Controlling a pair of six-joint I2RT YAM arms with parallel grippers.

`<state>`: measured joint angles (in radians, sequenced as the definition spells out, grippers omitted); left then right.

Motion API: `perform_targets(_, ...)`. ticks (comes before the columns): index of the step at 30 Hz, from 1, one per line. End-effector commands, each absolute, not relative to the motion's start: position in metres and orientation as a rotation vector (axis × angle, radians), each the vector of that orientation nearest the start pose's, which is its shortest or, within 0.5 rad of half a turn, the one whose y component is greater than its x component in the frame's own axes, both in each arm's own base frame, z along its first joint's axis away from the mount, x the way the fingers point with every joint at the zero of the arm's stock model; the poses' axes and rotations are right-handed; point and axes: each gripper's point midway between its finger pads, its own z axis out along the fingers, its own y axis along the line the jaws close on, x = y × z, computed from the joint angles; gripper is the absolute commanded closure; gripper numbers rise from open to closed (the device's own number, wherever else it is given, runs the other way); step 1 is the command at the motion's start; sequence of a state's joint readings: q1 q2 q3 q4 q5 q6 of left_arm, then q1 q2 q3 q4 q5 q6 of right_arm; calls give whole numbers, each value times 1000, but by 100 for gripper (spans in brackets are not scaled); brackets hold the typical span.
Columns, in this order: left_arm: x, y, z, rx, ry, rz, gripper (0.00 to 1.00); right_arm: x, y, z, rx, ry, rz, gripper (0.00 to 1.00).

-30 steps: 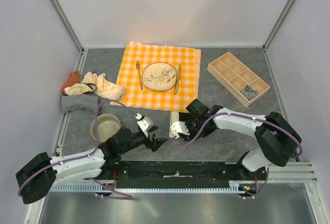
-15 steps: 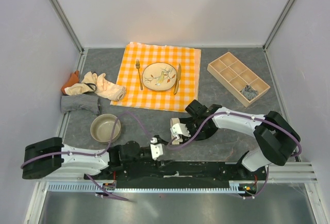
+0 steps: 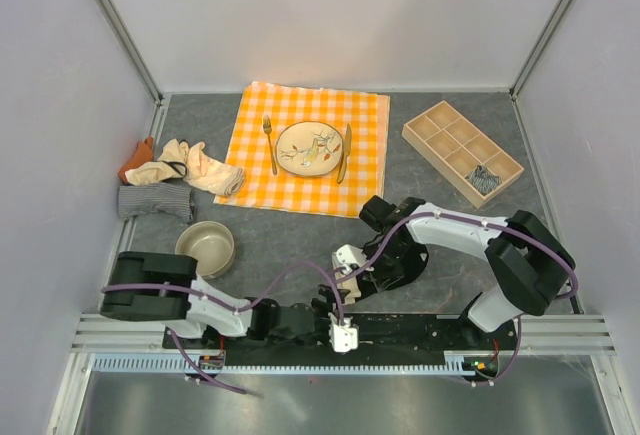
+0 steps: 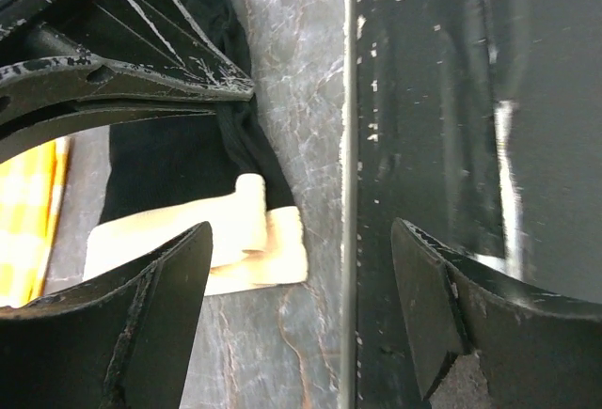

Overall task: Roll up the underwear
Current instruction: Fold the underwear at the center of the board.

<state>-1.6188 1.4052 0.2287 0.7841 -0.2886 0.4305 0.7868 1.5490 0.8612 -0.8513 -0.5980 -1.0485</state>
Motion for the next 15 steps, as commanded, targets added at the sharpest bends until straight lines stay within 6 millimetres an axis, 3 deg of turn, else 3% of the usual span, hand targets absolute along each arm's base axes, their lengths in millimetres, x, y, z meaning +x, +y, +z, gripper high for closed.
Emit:
perform_targets(1,74,-354,67,1468,1118,-352,17,112,221,39,-2290,1716,971,91)
perform_targets(5,82,-358,59,1450,1147,-290,19,113,218,39,-2275,1729,989,91)
perform_targets(15,71,-354,40,1511,1222,-348,32,110,217,51,-2240,1722,1096,91)
